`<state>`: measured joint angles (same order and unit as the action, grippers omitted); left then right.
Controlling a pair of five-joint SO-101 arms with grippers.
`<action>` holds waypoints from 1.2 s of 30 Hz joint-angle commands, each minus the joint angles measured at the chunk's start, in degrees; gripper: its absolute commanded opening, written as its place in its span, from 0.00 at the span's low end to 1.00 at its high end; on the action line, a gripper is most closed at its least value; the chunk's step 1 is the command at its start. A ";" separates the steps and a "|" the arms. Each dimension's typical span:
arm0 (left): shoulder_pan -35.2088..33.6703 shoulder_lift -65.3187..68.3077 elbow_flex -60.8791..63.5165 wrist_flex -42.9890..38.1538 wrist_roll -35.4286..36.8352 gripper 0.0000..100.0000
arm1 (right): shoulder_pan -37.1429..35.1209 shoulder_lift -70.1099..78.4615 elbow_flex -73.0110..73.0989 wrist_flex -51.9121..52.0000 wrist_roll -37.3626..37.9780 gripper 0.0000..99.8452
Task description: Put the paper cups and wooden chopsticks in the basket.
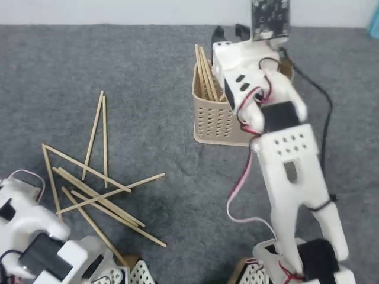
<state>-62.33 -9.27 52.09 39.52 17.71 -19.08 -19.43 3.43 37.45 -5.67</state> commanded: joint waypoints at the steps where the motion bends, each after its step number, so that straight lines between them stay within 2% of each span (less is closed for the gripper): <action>1: 0.70 -0.79 -0.31 -1.23 -0.62 0.08 | -4.44 -6.20 -10.99 12.53 -0.09 0.14; 5: 0.70 -0.79 -0.31 -1.23 -0.53 0.08 | -13.76 -7.08 -15.91 25.01 0.88 0.14; 10: 0.35 -0.79 -0.40 -1.23 -0.53 0.08 | -29.05 -5.85 -13.54 36.97 13.27 0.14; 14: 0.26 -0.70 -0.48 -1.23 -0.53 0.08 | -35.38 -1.89 -4.66 38.90 20.92 0.14; 17: 0.26 -0.44 -0.66 -1.23 -0.53 0.08 | -36.35 2.51 2.90 33.80 23.47 0.14; 21: 0.26 -0.44 -0.75 -1.32 -0.44 0.08 | -36.44 9.63 9.93 21.85 23.38 0.14; 28: 0.26 -0.35 -0.40 -3.25 -0.44 0.08 | -37.67 23.52 9.58 1.27 21.63 0.14; 32: 0.18 -0.26 -0.57 -3.25 -0.44 0.08 | -39.52 30.99 3.87 -2.24 14.86 0.14; 36: -2.37 -0.26 -0.92 -3.96 2.64 0.08 | -40.66 39.16 -3.52 -2.24 13.10 0.14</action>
<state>-63.03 -9.27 52.09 37.58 17.45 -58.55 17.23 7.03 36.75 9.01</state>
